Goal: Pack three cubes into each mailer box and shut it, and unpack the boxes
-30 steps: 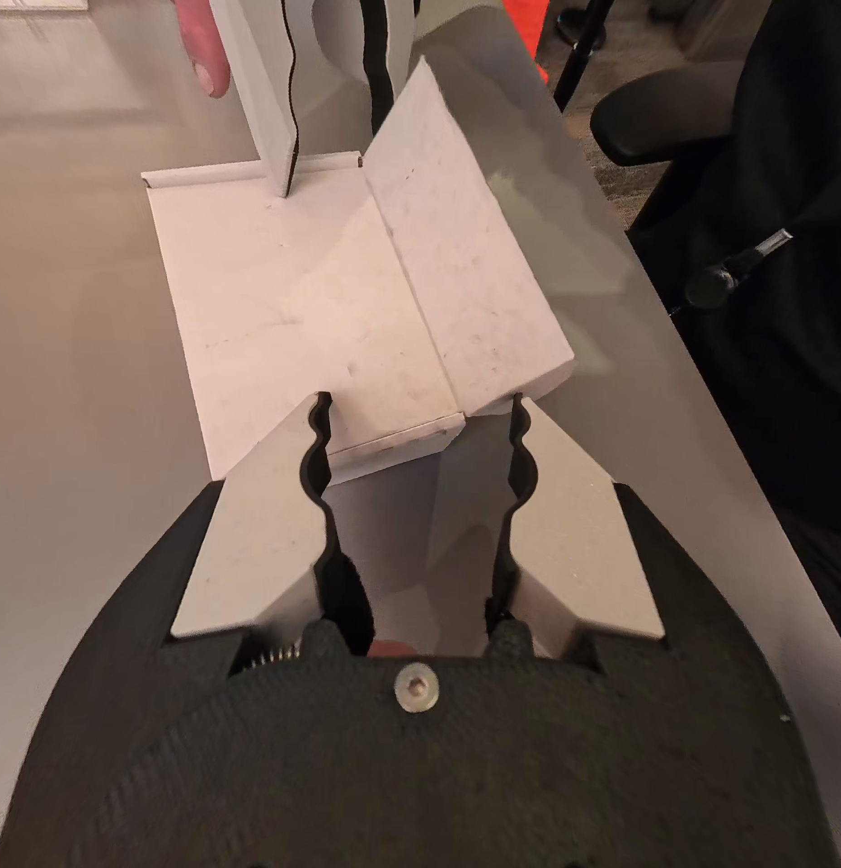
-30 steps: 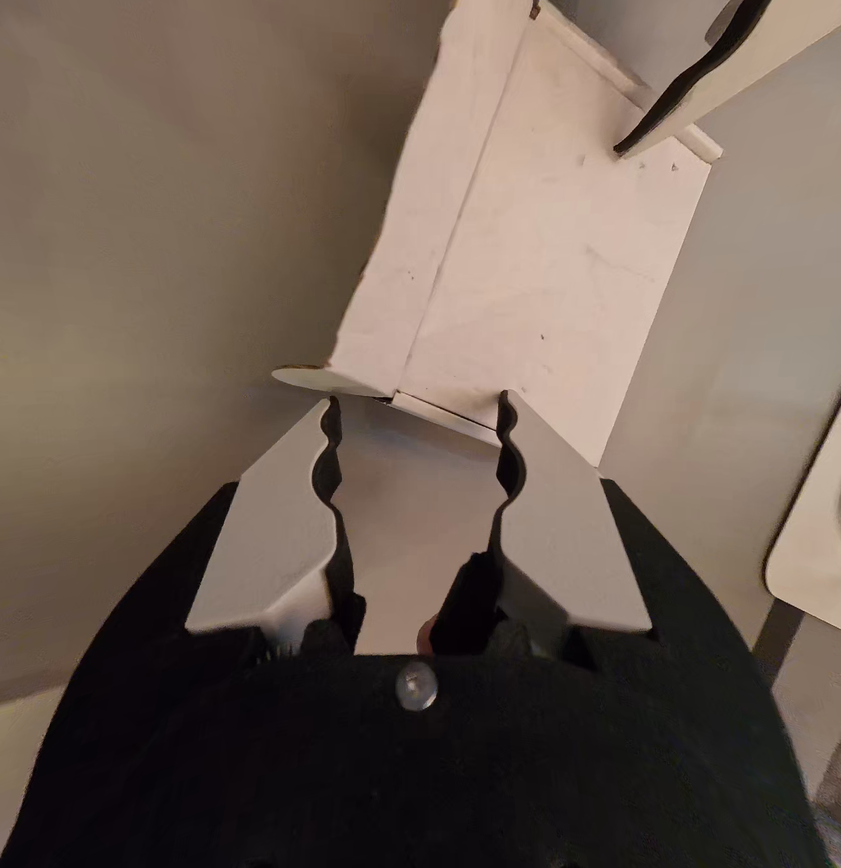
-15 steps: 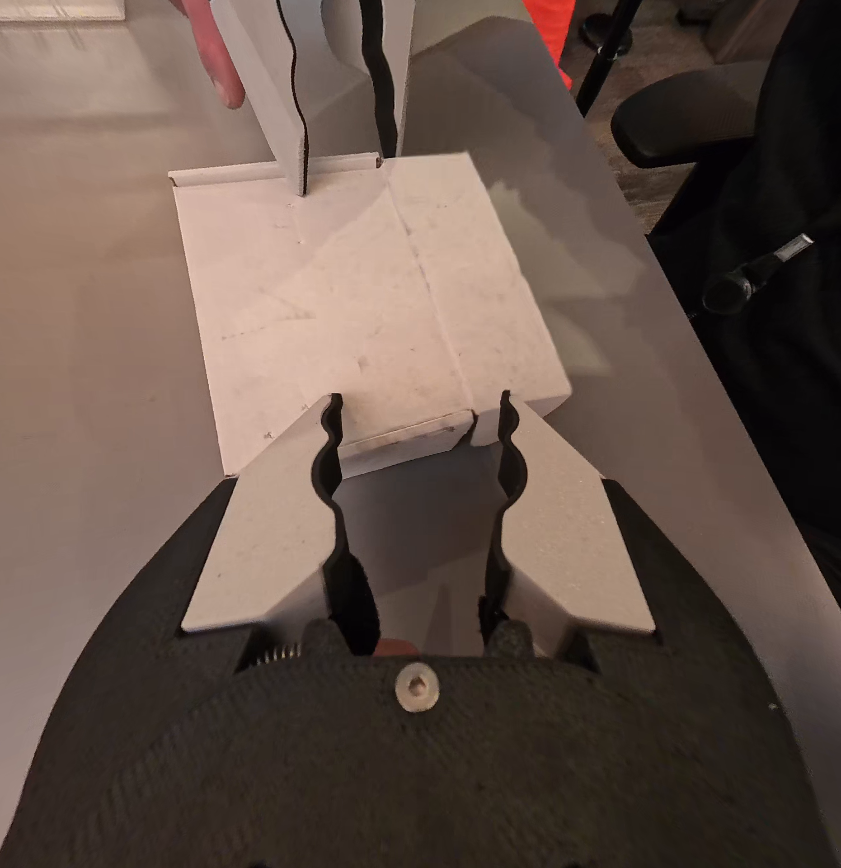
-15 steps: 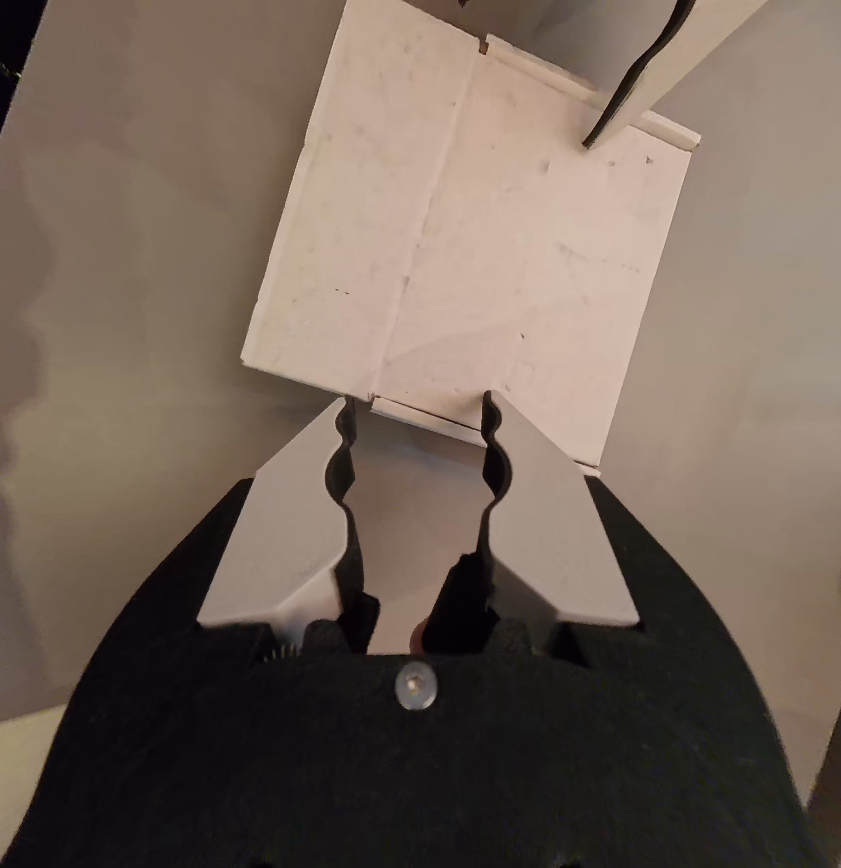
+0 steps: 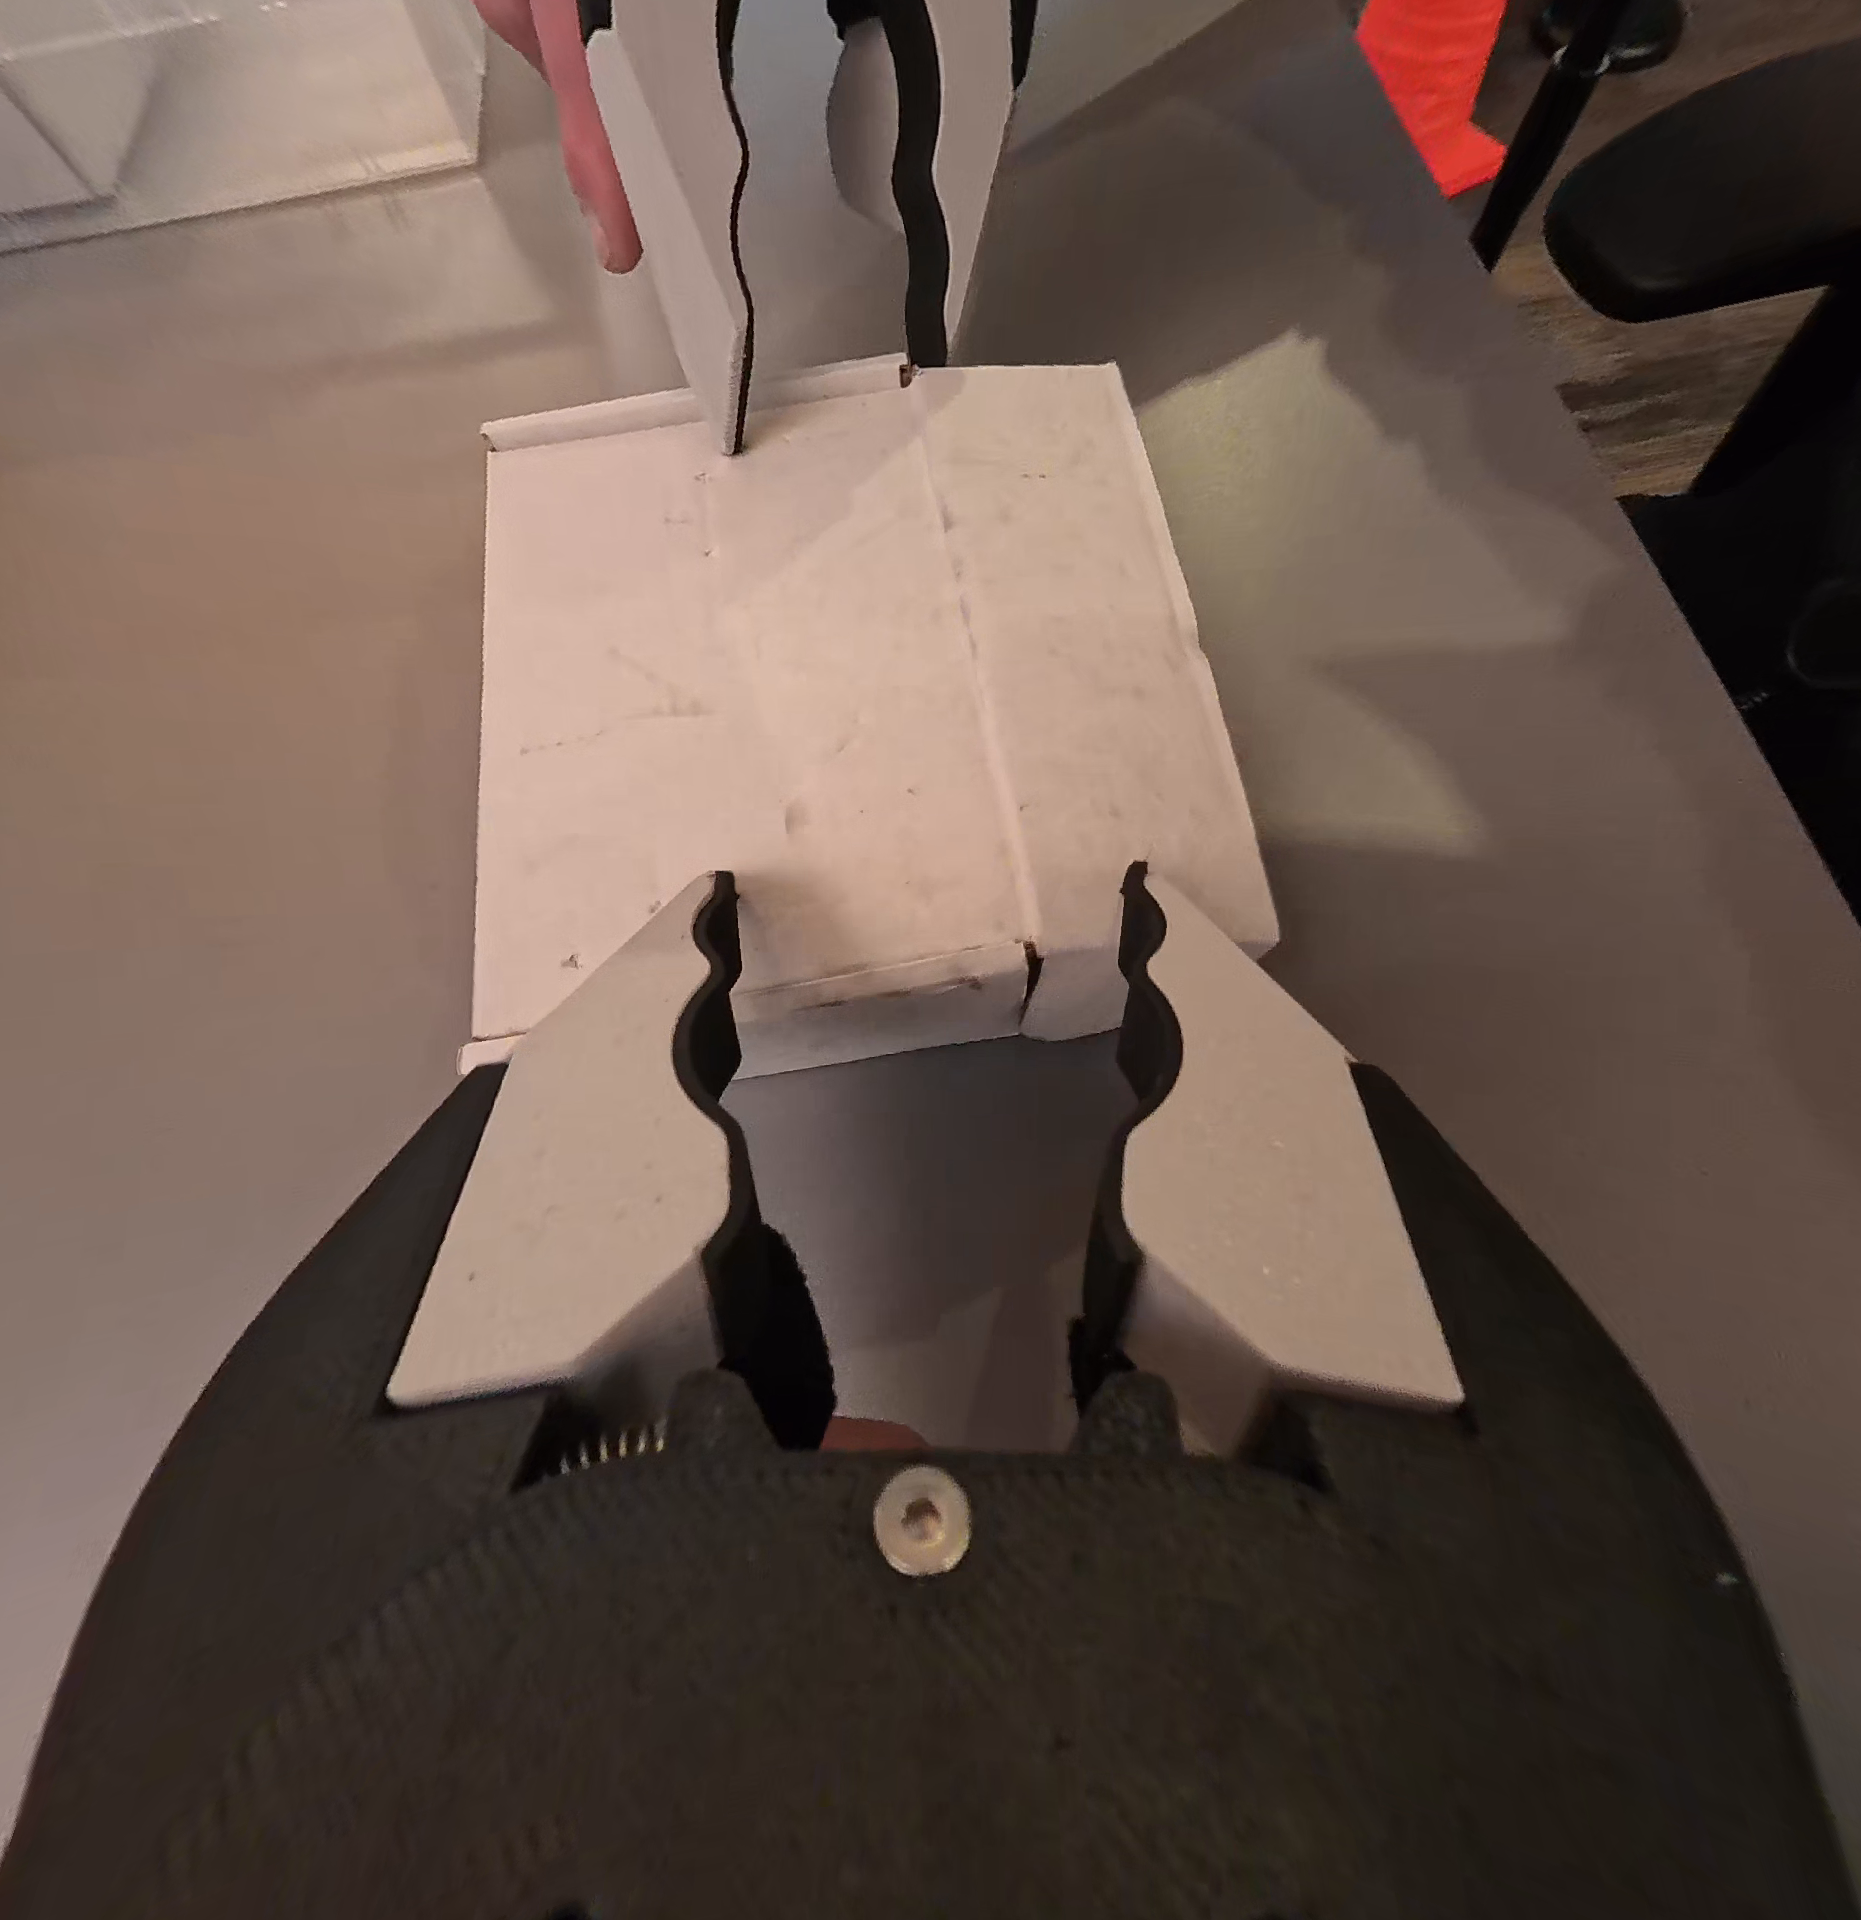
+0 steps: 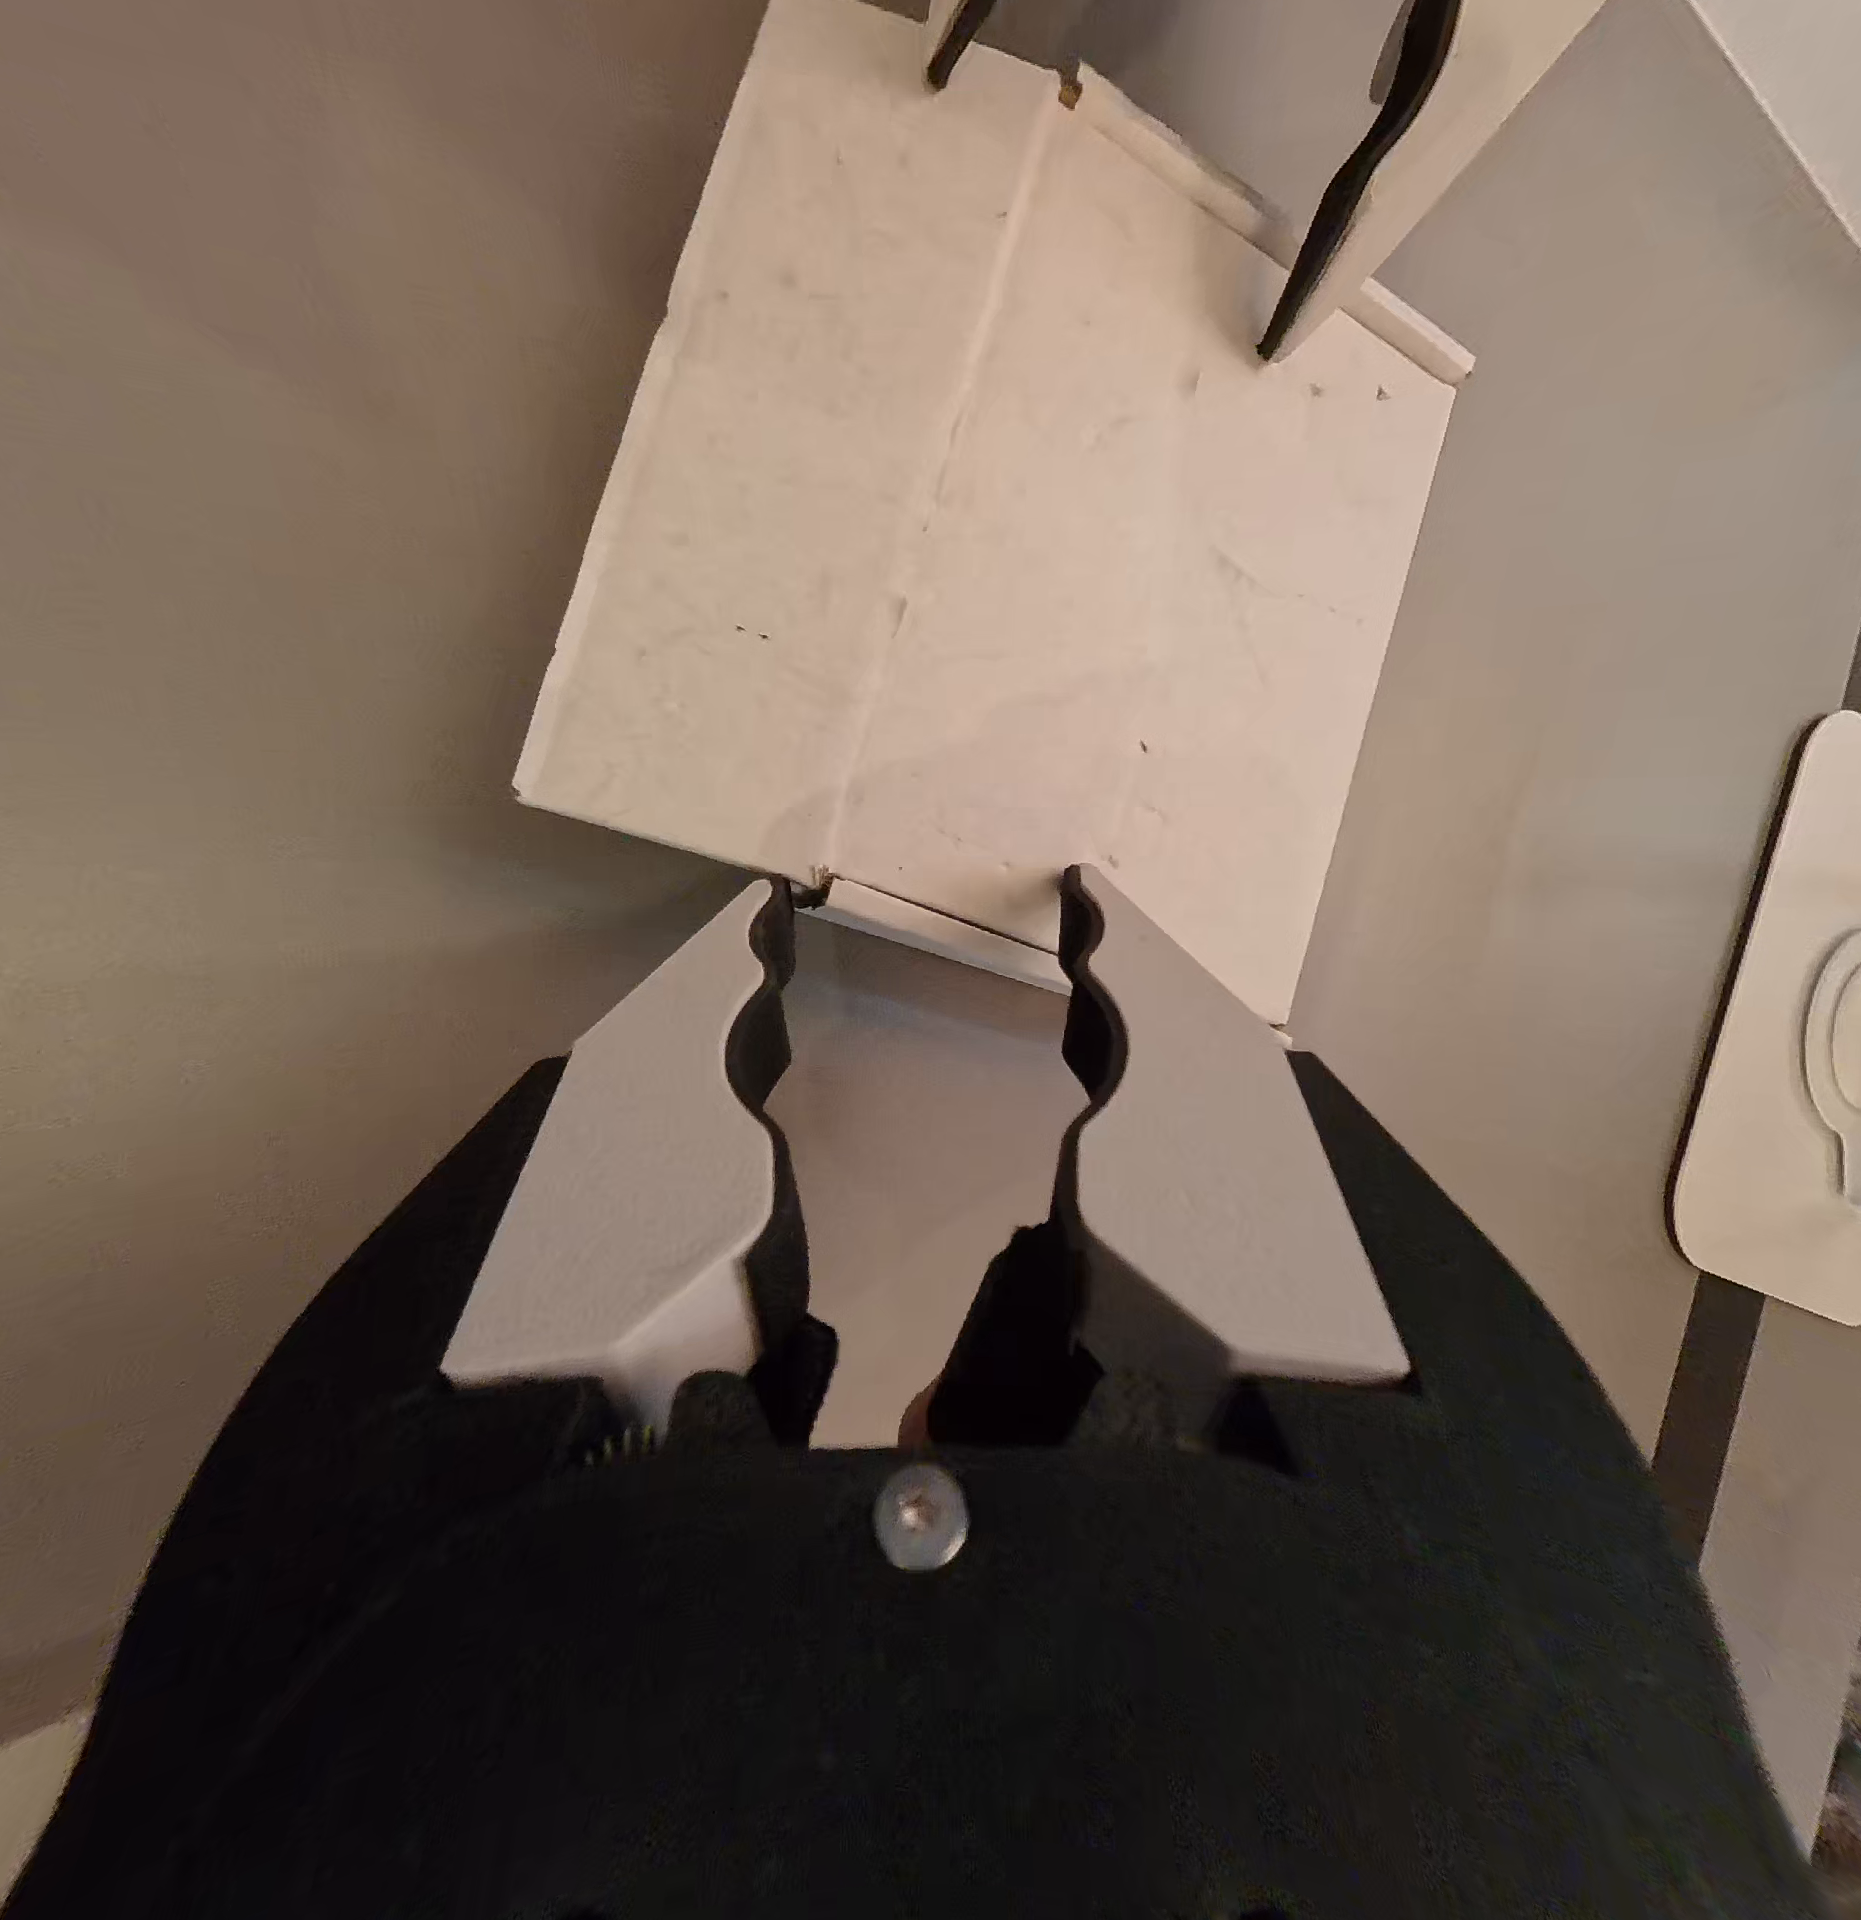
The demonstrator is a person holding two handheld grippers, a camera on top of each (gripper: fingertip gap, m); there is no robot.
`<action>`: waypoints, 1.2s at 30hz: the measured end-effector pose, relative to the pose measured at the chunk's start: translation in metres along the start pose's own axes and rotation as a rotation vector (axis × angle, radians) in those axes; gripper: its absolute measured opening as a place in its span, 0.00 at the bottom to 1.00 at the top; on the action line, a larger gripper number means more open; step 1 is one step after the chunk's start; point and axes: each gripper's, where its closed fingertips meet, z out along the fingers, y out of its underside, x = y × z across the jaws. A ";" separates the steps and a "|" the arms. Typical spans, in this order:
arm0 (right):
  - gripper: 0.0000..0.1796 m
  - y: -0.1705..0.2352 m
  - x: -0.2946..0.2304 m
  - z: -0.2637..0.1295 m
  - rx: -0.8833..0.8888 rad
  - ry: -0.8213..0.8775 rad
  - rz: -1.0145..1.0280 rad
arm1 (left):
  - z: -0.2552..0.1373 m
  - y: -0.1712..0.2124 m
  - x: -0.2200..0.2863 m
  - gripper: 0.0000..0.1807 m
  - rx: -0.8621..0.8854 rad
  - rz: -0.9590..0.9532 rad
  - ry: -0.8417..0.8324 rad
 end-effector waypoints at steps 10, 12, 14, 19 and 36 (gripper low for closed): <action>0.27 0.002 0.001 0.001 -0.033 0.024 -0.036 | -0.021 0.007 -0.004 0.32 -0.103 0.102 -0.035; 0.27 0.002 0.001 0.001 -0.040 0.014 -0.042 | -0.018 0.010 -0.004 0.34 -0.170 0.164 -0.005; 0.27 0.002 0.001 0.001 -0.039 0.005 -0.039 | -0.011 0.015 0.000 0.36 -0.253 0.237 0.021; 0.27 0.002 0.001 0.001 -0.030 0.007 -0.026 | -0.007 0.012 -0.004 0.34 -0.259 0.218 0.017; 0.27 0.001 0.001 0.001 -0.019 0.011 -0.004 | -0.005 0.011 -0.002 0.34 -0.201 0.143 -0.017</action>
